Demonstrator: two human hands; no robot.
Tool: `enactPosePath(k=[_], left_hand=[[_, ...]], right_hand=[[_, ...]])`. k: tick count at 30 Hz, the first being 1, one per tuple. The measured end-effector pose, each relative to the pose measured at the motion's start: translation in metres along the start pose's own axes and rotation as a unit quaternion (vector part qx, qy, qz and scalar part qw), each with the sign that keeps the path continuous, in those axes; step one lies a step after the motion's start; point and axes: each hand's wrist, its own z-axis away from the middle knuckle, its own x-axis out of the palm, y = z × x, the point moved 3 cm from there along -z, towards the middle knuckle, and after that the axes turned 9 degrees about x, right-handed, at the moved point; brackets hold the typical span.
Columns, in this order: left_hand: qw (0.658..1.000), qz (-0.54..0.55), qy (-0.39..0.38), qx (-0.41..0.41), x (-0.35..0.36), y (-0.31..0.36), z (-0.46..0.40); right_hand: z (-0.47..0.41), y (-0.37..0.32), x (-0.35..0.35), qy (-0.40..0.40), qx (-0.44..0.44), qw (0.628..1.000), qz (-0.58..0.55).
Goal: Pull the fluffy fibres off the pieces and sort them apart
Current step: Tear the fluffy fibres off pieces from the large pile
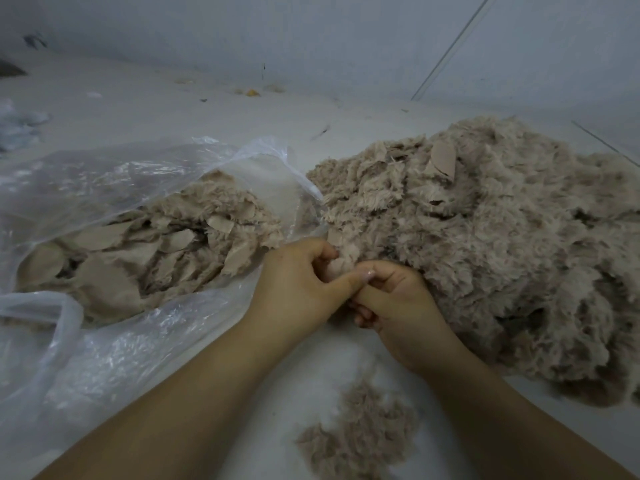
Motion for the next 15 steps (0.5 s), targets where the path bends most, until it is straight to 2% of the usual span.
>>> enactPosePath(k=[3, 6, 8, 12, 15], left_hand=[[0.995, 0.090, 0.019, -0.049, 0.003, -0.007, -0.001], [0.964, 0.239, 0.056, -0.105, 0.000, -0.012, -0.001], [0.944, 0.309, 0.043, -0.105, 0.000, -0.009, 0.000], [0.940, 0.330, 0.026, -0.080, 0.002, -0.004, 0.001], [0.944, 0.317, 0.040, -0.079, 0.003, -0.005, 0.001]], right_hand=[[0.000, -0.001, -0.001, 0.013, 0.004, 1.000, -0.013], [-0.001, -0.002, -0.002, 0.001, 0.035, 0.998, -0.061], [-0.001, -0.005, -0.001, -0.025, 0.046, 0.996, -0.067], [0.000, -0.007, -0.001, -0.082, 0.057, 0.994, -0.042], [-0.001, -0.006, -0.003, -0.076, 0.085, 0.991, -0.070]])
